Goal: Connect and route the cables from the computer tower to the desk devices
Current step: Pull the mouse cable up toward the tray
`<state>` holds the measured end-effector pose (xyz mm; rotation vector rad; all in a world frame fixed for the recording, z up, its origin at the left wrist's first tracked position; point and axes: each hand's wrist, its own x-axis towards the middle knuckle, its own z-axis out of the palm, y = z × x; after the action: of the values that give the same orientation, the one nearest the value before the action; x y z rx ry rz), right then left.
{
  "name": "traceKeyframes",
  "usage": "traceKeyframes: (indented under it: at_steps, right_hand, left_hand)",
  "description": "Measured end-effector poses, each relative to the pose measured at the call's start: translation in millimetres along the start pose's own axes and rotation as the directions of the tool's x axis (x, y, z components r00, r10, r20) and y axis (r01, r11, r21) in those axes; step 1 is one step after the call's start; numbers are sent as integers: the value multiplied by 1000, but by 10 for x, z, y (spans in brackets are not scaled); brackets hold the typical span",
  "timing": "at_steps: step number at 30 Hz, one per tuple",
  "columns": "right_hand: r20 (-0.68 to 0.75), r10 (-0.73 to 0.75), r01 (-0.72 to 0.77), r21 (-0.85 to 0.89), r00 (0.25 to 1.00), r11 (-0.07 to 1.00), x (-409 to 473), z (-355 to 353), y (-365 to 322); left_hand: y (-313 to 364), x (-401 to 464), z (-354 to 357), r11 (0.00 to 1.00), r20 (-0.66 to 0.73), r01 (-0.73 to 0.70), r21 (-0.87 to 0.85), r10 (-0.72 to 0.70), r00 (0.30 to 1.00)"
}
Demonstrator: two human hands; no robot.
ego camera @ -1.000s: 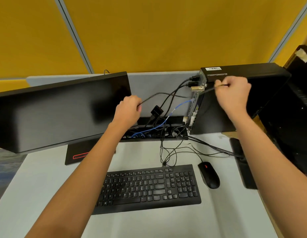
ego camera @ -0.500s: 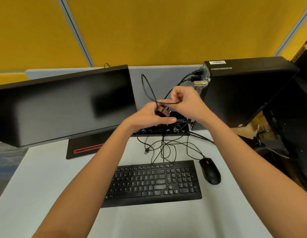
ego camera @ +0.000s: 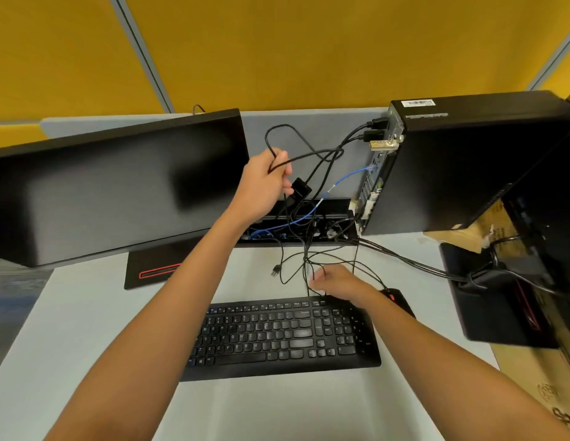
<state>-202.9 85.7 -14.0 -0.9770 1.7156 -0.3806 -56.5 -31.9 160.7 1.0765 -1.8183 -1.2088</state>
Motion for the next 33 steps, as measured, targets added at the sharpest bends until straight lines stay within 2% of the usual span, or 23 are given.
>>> traceKeyframes:
  at_steps: [2, 4, 6, 7, 10, 11, 12, 13, 15, 16, 17, 19, 23, 26, 29, 31, 33]
  right_hand:
    - [46, -17, 2, 309, 999, 951, -61, 8, 43]
    - [-13, 28, -21, 401, 1000, 916, -95, -106, 158]
    - [-196, 156, -68, 393, 968, 917, -89, -278, 359]
    - [-297, 233, -111, 375, 926, 920, -114, -366, 476]
    - [-562, 408, -274, 311, 719, 910, -281, -617, 812]
    - [-618, 419, -315, 276, 665, 908, -360, -679, 889]
    - [-659, 393, -335, 220, 641, 916, -407, -718, 936]
    - [-678, 336, -326, 148, 654, 934, -429, -739, 955]
    - [-621, 167, -231, -24, 766, 973, -414, -704, 901]
    - [-544, 99, -197, -125, 833, 972, -387, -652, 889]
    - [-451, 54, -180, -242, 891, 953, -355, -593, 886]
    - [-285, 67, -197, -457, 956, 867, -325, -493, 949]
    - [-217, 104, -224, -658, 971, 719, -414, -518, 1049]
    - [-134, 218, -233, -812, 967, 535, -495, -641, 1123]
    - [-23, 360, -196, -869, 933, 454, -521, -723, 1090]
    - [42, 445, -182, -875, 895, 448, -482, -788, 940]
    - [51, 427, -185, -851, 903, 492, -374, -858, 792]
  left_hand:
    - [76, 35, -62, 997, -45, -72, 13, 72, 996]
    - [115, 51, -128, 991, -46, -120, 63, 123, 991]
    - [90, 33, -170, 989, -63, -128, 69, 133, 989]
    - [57, 23, -182, 990, -81, -128, 53, 132, 988]
    - [10, -21, -195, 994, -116, -107, 37, 111, 987]
    - [7, -29, -182, 993, -126, -108, 44, 113, 986]
    - [19, -41, -173, 992, -135, -109, 63, 117, 984]
    - [20, -47, -159, 990, -139, -113, 85, 124, 983]
    - [-3, -43, -128, 982, -130, -129, 136, 146, 981]
    - [-12, -46, -113, 976, -123, -141, 167, 163, 979]
    - [-33, -39, -107, 966, -128, -154, 206, 183, 975]
    - [-54, -41, -99, 945, -159, -177, 274, 226, 961]
    - [-78, -55, -117, 949, -275, -170, 264, 243, 930]
    - [-133, -85, -119, 960, -387, -129, 249, 221, 895]
    - [-155, -126, -105, 939, -454, -108, 326, 256, 853]
    - [-157, -134, -75, 926, -415, -78, 370, 240, 877]
    - [-190, -133, -16, 908, -283, -46, 417, 178, 942]
